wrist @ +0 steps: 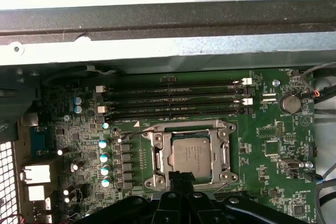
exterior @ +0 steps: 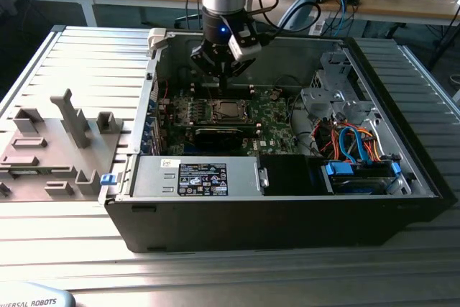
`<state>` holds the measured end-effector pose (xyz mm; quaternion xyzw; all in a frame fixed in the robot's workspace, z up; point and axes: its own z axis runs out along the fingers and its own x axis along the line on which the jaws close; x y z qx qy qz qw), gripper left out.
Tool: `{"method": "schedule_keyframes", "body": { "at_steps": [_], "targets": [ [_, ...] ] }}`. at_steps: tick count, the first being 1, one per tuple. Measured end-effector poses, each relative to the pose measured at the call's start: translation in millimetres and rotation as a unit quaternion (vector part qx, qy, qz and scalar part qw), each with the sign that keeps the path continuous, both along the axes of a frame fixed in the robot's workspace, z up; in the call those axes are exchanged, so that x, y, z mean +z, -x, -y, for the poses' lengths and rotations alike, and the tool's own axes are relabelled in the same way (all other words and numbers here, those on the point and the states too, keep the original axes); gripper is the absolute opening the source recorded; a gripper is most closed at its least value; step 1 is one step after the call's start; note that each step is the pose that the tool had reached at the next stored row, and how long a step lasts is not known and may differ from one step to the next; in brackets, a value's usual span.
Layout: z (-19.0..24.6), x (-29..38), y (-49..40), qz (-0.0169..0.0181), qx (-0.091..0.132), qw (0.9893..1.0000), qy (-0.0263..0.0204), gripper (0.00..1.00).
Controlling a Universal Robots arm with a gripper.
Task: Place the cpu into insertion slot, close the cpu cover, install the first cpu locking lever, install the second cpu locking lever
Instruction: 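Install the first cpu locking lever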
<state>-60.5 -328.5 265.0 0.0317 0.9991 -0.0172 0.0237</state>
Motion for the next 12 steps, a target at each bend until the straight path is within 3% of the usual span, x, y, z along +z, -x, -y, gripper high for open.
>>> {"method": "schedule_keyframes", "body": {
  "at_steps": [12],
  "targets": [
    [0.0, -1.0, 2.4, 0.0, 0.0, 1.0, 0.0, 0.11]
  ]
}}
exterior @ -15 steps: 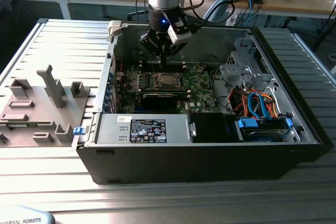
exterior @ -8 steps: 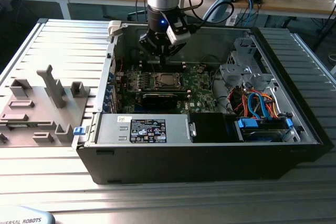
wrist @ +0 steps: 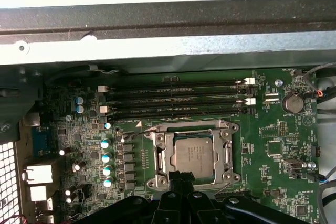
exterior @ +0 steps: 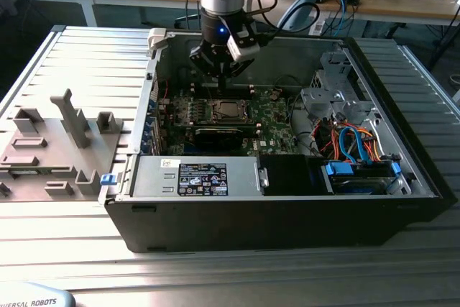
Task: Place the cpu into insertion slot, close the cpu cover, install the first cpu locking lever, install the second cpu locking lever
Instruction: 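Install the first cpu locking lever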
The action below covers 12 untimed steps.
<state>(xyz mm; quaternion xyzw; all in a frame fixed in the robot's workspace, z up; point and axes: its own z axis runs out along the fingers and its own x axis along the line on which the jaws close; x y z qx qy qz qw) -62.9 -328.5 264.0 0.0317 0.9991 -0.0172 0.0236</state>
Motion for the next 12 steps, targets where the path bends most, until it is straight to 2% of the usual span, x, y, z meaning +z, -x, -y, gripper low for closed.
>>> {"method": "schedule_keyframes", "body": {
  "at_steps": [12],
  "targets": [
    [0.0, -1.0, 2.4, 0.0, 0.0, 1.0, 0.0, 0.11]
  ]
}}
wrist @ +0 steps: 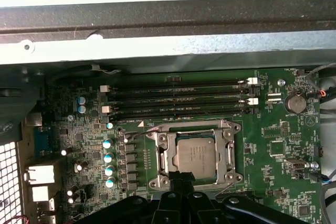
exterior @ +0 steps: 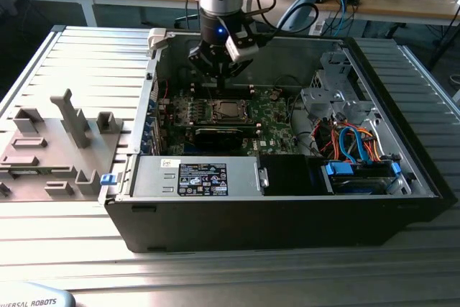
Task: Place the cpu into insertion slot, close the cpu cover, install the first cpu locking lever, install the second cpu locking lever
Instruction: 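Install the first cpu locking lever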
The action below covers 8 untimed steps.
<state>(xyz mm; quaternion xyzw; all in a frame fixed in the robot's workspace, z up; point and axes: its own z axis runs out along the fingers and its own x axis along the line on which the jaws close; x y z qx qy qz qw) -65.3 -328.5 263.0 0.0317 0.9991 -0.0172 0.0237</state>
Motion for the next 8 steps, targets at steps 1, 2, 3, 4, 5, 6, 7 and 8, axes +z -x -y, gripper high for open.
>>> {"method": "schedule_keyframes", "body": {
  "at_steps": [1, 2, 3, 4, 5, 6, 7, 8],
  "targets": [
    [0.0, -0.1, 0.1, 0.0, 0.0, 1.0, 0.0, 0.11],
    [0.0, -0.2, 0.4, 0.0, 0.0, 1.0, 0.0, 0.11],
    [0.0, -0.3, 0.7, 0.0, 0.0, 1.0, 0.0, 0.11],
    [0.0, -0.4, 0.9, 0.0, 0.0, 1.0, 0.0, 0.11],
    [0.0, -0.5, 1.0, 0.0, 0.0, 1.0, 0.0, 0.11],
    [0.0, -0.5, 1.2, 0.0, 0.0, 1.0, 0.0, 0.11],
    [0.0, -0.6, 1.3, 0.0, 0.0, 1.0, 0.0, 0.11],
    [0.0, -0.7, 1.5, 0.0, 0.0, 1.0, 0.0, 0.11]
  ]
}}
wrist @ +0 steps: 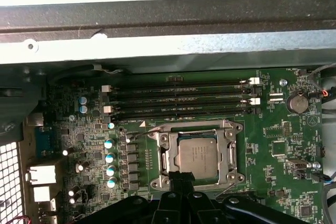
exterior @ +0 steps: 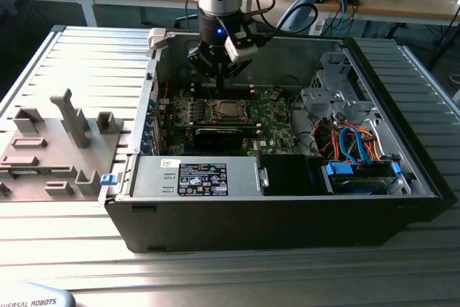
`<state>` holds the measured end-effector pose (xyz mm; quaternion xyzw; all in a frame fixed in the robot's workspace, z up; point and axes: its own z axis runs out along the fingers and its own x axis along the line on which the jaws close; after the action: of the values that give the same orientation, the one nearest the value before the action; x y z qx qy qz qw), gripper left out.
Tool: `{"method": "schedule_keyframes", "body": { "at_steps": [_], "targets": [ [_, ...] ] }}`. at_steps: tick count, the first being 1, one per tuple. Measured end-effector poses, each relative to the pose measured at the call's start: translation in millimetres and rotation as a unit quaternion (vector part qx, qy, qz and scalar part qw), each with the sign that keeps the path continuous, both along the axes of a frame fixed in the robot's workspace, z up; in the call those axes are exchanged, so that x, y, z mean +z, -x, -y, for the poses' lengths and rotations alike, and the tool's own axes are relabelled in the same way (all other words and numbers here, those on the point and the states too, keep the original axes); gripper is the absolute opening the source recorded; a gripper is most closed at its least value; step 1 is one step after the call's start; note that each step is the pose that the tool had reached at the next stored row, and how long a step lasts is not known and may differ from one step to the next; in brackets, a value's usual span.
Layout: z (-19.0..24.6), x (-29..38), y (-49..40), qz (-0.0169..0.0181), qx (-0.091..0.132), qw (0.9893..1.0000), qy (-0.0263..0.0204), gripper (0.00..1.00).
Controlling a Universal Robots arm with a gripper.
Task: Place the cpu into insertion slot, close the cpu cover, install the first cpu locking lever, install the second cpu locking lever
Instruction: 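Install the first cpu locking lever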
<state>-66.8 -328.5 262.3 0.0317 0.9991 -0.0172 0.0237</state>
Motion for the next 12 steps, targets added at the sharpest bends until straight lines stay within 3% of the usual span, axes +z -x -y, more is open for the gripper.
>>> {"method": "schedule_keyframes", "body": {
  "at_steps": [12],
  "targets": [
    [0.0, -1.9, 4.2, 0.0, 0.0, 1.0, 0.0, 0.11]
  ]
}}
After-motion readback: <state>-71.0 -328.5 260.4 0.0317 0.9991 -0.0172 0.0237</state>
